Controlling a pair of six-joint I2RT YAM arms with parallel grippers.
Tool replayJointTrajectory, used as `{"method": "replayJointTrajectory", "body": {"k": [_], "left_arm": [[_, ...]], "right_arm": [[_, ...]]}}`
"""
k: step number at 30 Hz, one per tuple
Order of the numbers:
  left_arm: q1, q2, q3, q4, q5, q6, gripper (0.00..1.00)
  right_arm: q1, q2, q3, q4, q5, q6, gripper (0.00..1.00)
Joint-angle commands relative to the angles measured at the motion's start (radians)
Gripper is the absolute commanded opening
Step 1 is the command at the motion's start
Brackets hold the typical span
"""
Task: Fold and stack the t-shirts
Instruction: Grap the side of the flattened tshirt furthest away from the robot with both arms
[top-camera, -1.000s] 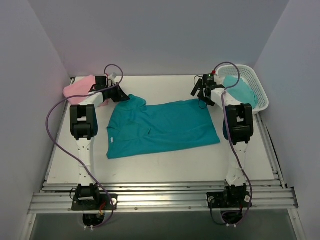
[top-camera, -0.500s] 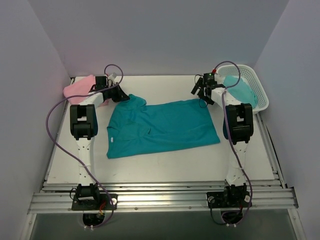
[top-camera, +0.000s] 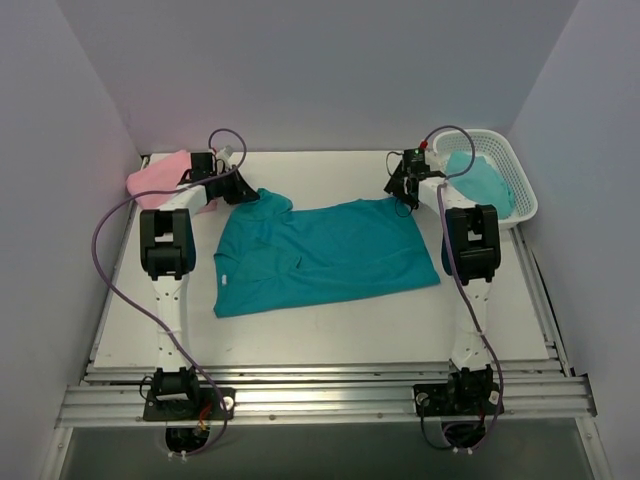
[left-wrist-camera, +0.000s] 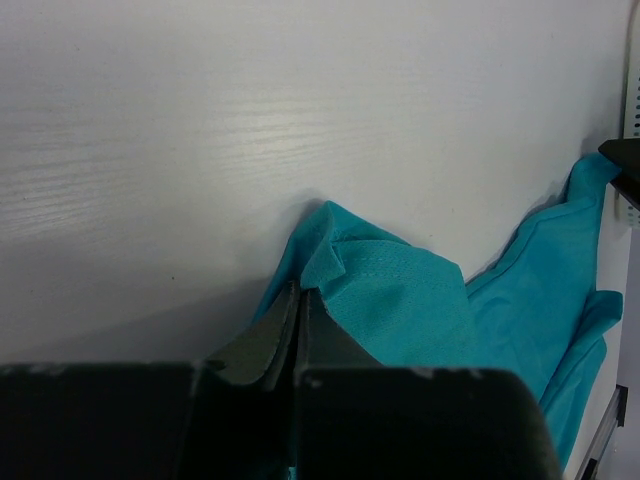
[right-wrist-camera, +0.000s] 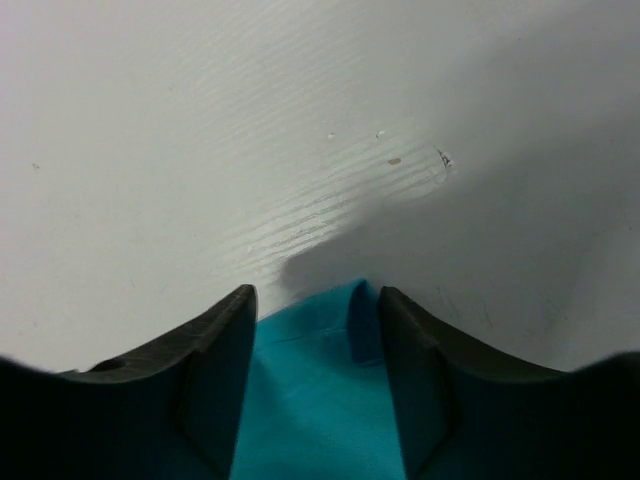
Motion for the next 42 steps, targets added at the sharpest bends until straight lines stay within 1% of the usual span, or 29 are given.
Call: {"method": "replayJointTrajectory", "body": {"k": [1,4,7,9,12,13,15,23,26,29,32,34,38,42], "left_arm": [[0.007,-0.031,-0.003,0.007,-0.011,0.016,0.02],[0.007,-0.028,0.000,0.004,-0.012,0.017,0.02],[0.007,-0.026,0.005,-0.002,-0.011,0.019,0.02],[0.007,-0.024,0.006,-0.005,-0.012,0.019,0.02],[0.007,-0.023,0.010,-0.008,-0.012,0.020,0.02],[0.007,-0.023,0.010,-0.008,-0.011,0.020,0.02],[0.007,-0.023,0.010,-0.011,-0.011,0.022,0.02],[0.007,-0.031,0.006,0.002,-0.012,0.023,0.02],[0.007,-0.058,-0.026,0.022,-0.026,0.019,0.02],[0.004,-0.112,-0.055,0.024,-0.048,0.026,0.02],[0.001,-0.194,-0.087,0.001,-0.080,0.063,0.02],[0.002,-0.218,-0.095,-0.010,-0.080,0.069,0.02],[0.005,-0.279,-0.130,-0.019,-0.054,0.077,0.02],[0.007,-0.368,-0.187,-0.025,-0.069,0.097,0.02]], "right_arm": [[0.008,0.025,0.022,-0.025,-0.024,-0.004,0.44],[0.010,0.020,0.019,-0.025,-0.021,-0.009,0.24],[0.008,0.016,0.015,-0.028,-0.013,-0.012,0.17],[0.007,0.009,0.010,-0.030,-0.012,-0.012,0.17],[0.007,0.002,0.004,-0.031,-0.008,-0.015,0.11],[0.007,-0.001,-0.002,-0.031,-0.007,-0.015,0.06],[0.005,-0.012,-0.005,-0.040,-0.001,-0.016,0.00],[-0.015,-0.129,-0.088,-0.017,0.025,-0.018,0.00],[-0.016,-0.176,-0.090,-0.036,0.048,-0.025,0.00],[-0.018,-0.218,-0.082,-0.043,0.062,-0.042,0.00],[-0.021,-0.210,0.013,-0.103,0.087,-0.059,0.00],[-0.022,-0.205,0.034,-0.116,0.084,-0.064,0.00],[-0.024,-0.205,0.048,-0.122,0.068,-0.064,0.00],[-0.024,-0.222,0.030,-0.119,0.059,-0.064,0.00]]}}
